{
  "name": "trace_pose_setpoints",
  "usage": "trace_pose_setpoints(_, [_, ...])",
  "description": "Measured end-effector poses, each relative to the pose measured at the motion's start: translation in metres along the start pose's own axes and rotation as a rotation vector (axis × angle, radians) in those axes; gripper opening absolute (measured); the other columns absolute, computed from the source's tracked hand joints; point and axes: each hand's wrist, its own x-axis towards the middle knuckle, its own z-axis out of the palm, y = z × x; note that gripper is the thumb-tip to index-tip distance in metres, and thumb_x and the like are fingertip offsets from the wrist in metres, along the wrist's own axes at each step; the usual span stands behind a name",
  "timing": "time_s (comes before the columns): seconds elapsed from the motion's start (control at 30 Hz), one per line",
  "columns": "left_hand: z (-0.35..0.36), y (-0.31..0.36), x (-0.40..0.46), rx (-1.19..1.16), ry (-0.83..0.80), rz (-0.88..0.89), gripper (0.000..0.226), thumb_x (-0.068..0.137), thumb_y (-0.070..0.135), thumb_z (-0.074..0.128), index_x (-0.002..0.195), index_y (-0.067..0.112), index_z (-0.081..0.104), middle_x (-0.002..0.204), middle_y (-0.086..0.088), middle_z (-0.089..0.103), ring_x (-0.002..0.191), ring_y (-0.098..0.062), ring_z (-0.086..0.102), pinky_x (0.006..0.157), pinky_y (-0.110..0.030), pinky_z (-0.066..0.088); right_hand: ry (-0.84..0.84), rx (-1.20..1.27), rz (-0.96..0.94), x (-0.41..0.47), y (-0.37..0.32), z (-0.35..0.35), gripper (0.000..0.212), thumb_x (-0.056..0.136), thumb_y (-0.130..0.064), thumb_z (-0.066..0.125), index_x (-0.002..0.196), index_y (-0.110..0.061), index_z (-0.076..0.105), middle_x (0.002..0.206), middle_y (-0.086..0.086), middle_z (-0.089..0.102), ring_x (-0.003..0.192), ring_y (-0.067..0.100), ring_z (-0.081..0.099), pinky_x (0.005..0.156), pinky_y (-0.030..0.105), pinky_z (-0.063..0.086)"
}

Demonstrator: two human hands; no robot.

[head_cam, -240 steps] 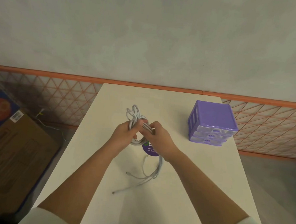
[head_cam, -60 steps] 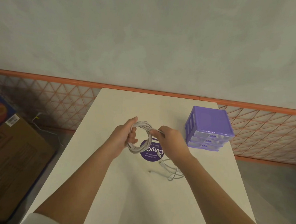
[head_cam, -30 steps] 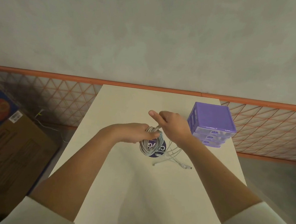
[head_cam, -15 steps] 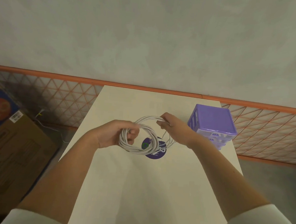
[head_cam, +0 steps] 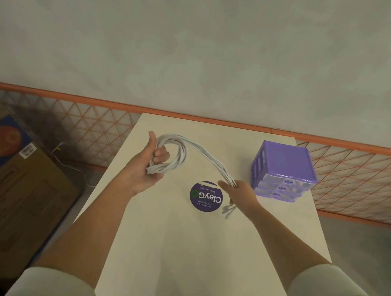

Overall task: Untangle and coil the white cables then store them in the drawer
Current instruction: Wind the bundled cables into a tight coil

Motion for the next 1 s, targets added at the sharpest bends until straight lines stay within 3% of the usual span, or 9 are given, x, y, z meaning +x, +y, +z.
trace_pose_setpoints(0.1, [-0.007, -0.001, 0.002, -0.146, -0.02, 0.016, 0.054, 0.086, 0.07, 0.034, 0.061, 0.023, 0.041, 0.054, 0.009, 0.029, 0.043, -0.001, 0.03, 0.034, -0.009, 0.032, 0.006, 0.068, 0.025, -0.003, 0.017, 0.004, 0.035, 0.093, -0.043, 0.061, 0.074, -0.014, 0.054, 0.066, -0.001, 0.058, 0.06, 0.014, 0.054, 0.049, 0.018, 0.037])
trace_pose_setpoints(0.2, [-0.006, -0.003, 0.001, -0.27, -0.021, 0.033, 0.056, 0.087, 0.068, 0.032, 0.057, 0.023, 0.047, 0.052, 0.01, 0.031, 0.041, 0.0, 0.036, 0.033, -0.008, 0.037, 0.015, 0.194, 0.076, -0.006, 0.027, 0.01, 0.044, 0.091, -0.051, 0.059, 0.076, -0.01, 0.061, 0.072, 0.002, 0.064, 0.069, 0.018, 0.057, 0.06, 0.023, 0.043])
trace_pose_setpoints(0.3, [0.0, -0.011, 0.001, -0.297, -0.04, -0.01, 0.05, 0.082, 0.068, 0.039, 0.061, 0.024, 0.051, 0.053, 0.012, 0.035, 0.039, 0.0, 0.038, 0.032, -0.009, 0.039, 0.059, 0.469, 0.222, -0.002, 0.031, 0.017, 0.054, 0.086, -0.061, 0.059, 0.065, -0.012, 0.054, 0.061, 0.006, 0.062, 0.067, 0.025, 0.062, 0.071, 0.036, 0.05])
trace_pose_setpoints(0.37, [0.003, -0.02, 0.002, -0.217, -0.031, -0.077, 0.049, 0.08, 0.07, 0.042, 0.066, 0.024, 0.047, 0.053, 0.011, 0.034, 0.039, -0.001, 0.038, 0.032, -0.009, 0.035, 0.109, 0.678, 0.309, 0.001, 0.026, 0.019, 0.056, 0.087, -0.061, 0.058, 0.061, -0.013, 0.045, 0.048, 0.001, 0.047, 0.055, 0.025, 0.055, 0.069, 0.038, 0.047])
trace_pose_setpoints(0.47, [0.007, -0.033, 0.003, -0.091, -0.009, -0.157, 0.052, 0.08, 0.072, 0.044, 0.064, 0.023, 0.046, 0.053, 0.009, 0.032, 0.041, -0.002, 0.035, 0.034, -0.011, 0.031, 0.107, 0.982, 0.34, 0.006, 0.013, 0.022, 0.043, 0.096, -0.041, 0.056, 0.066, -0.014, 0.041, 0.044, -0.003, 0.034, 0.047, 0.017, 0.035, 0.056, 0.032, 0.038])
trace_pose_setpoints(0.6, [0.016, -0.04, 0.001, 0.021, 0.005, -0.203, 0.052, 0.08, 0.072, 0.044, 0.063, 0.023, 0.043, 0.057, 0.008, 0.03, 0.042, -0.003, 0.031, 0.036, -0.013, 0.03, 0.005, 1.214, 0.308, 0.01, 0.0, 0.024, 0.021, 0.098, -0.01, 0.042, 0.078, -0.009, 0.048, 0.048, 0.0, 0.036, 0.051, 0.019, 0.037, 0.056, 0.031, 0.039])
trace_pose_setpoints(0.77, [0.027, -0.043, -0.004, 0.202, 0.007, -0.211, 0.052, 0.088, 0.067, 0.042, 0.065, 0.02, 0.043, 0.062, 0.004, 0.031, 0.045, -0.009, 0.033, 0.042, -0.019, 0.038, -0.128, 1.148, 0.257, 0.004, -0.016, 0.029, 0.033, 0.106, -0.023, 0.034, 0.08, -0.008, 0.048, 0.068, 0.011, 0.052, 0.065, 0.026, 0.055, 0.065, 0.035, 0.049])
trace_pose_setpoints(0.9, [0.028, -0.044, -0.005, 0.303, 0.015, -0.206, 0.054, 0.09, 0.067, 0.04, 0.064, 0.02, 0.043, 0.063, 0.003, 0.036, 0.047, -0.011, 0.039, 0.047, -0.021, 0.043, -0.153, 0.426, 0.058, 0.002, -0.014, 0.031, 0.031, 0.103, -0.038, 0.04, 0.087, -0.015, 0.053, 0.082, 0.005, 0.059, 0.078, 0.022, 0.056, 0.066, 0.025, 0.046])
trace_pose_setpoints(1.0, [0.025, -0.044, -0.005, 0.297, 0.026, -0.205, 0.054, 0.089, 0.067, 0.04, 0.064, 0.02, 0.043, 0.064, 0.003, 0.035, 0.048, -0.012, 0.037, 0.048, -0.022, 0.043, -0.23, 0.233, -0.033, -0.001, -0.007, 0.028, 0.03, 0.104, -0.039, 0.038, 0.088, -0.017, 0.05, 0.076, -0.003, 0.053, 0.064, 0.009, 0.05, 0.057, 0.018, 0.042])
